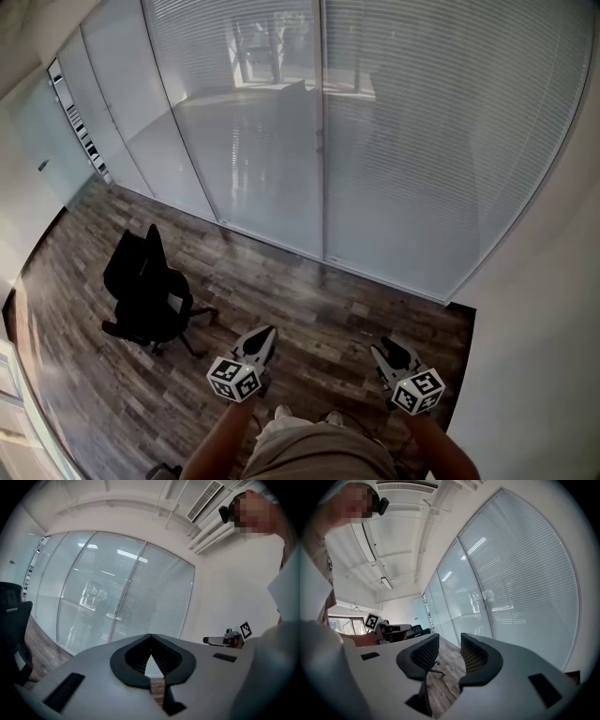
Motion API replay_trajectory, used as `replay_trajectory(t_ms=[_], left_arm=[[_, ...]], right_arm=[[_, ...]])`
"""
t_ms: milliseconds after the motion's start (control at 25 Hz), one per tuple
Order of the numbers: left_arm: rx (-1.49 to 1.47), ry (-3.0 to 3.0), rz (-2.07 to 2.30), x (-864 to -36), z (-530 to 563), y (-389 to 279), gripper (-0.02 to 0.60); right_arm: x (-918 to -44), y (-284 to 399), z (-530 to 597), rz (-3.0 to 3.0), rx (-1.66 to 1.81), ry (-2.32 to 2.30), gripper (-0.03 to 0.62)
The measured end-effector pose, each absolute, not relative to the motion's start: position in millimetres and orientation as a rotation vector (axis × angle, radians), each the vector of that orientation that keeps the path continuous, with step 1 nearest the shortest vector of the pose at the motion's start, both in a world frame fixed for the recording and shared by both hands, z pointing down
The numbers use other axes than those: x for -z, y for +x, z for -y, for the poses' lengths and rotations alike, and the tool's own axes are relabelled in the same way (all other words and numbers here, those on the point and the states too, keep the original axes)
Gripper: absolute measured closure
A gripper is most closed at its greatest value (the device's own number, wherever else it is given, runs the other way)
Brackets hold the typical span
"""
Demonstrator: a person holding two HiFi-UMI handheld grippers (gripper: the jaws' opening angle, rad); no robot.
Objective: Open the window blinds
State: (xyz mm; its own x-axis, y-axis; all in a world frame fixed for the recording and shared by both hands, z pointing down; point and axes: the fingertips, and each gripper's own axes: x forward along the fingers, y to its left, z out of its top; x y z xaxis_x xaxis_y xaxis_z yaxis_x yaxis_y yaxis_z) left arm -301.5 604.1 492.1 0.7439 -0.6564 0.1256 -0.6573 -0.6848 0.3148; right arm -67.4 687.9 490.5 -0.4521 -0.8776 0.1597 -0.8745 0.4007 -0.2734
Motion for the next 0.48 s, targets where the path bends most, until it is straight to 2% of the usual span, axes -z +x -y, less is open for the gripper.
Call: replay_trajectory(t_ms=[480], left_arm=[[0.031,2.616,1.019,-494,-633,-261,0.566]], right_arm=[[-496,-44,-706,-2.614,0.561,-1.596,0.464]])
